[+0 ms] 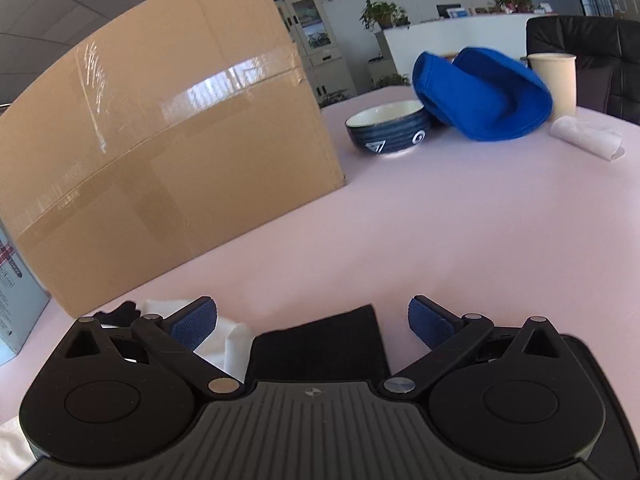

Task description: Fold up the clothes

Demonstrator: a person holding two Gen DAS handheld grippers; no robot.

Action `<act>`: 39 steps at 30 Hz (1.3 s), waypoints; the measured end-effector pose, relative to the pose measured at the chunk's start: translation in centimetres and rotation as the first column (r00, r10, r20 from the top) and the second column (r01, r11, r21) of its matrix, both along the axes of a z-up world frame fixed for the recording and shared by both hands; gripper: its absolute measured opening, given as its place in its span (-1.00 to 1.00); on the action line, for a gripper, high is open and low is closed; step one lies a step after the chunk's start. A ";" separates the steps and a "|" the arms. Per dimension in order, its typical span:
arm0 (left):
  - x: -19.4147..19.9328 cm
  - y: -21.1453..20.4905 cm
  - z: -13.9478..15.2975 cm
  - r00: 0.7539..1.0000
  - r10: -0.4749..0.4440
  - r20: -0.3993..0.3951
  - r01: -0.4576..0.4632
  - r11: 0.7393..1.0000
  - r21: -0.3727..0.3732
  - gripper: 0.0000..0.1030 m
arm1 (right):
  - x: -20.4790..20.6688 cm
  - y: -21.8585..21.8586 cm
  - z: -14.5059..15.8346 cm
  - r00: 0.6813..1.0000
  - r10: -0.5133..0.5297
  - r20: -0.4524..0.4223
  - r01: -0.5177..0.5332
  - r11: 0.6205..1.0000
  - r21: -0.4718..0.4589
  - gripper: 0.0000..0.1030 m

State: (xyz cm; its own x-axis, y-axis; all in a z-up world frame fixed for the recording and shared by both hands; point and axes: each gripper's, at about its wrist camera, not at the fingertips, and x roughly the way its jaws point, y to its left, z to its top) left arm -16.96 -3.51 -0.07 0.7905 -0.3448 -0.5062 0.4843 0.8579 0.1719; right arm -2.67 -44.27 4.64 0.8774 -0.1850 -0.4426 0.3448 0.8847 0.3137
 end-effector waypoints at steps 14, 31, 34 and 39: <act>-0.3 -0.1 0.0 1.000 0.000 0.016 -0.001 1.000 0.015 0.47 | -0.6 -3.0 0.0 0.972 -0.236 0.012 0.236 0.963 -0.128 0.99; -0.2 0.4 0.0 1.000 -0.025 -0.003 0.025 1.000 -0.013 0.48 | -9.6 -14.9 0.4 0.969 -0.213 0.125 0.224 0.972 -0.072 1.00; -0.1 0.4 0.0 0.999 -0.030 -0.012 0.030 0.999 -0.020 0.49 | -11.3 -14.9 0.8 0.977 -0.196 0.086 0.206 0.970 -0.131 1.00; 0.2 0.6 0.0 0.999 -0.035 -0.037 0.034 0.998 -0.045 0.53 | -13.5 -12.5 1.4 0.988 -0.143 0.067 0.156 0.944 -0.291 1.00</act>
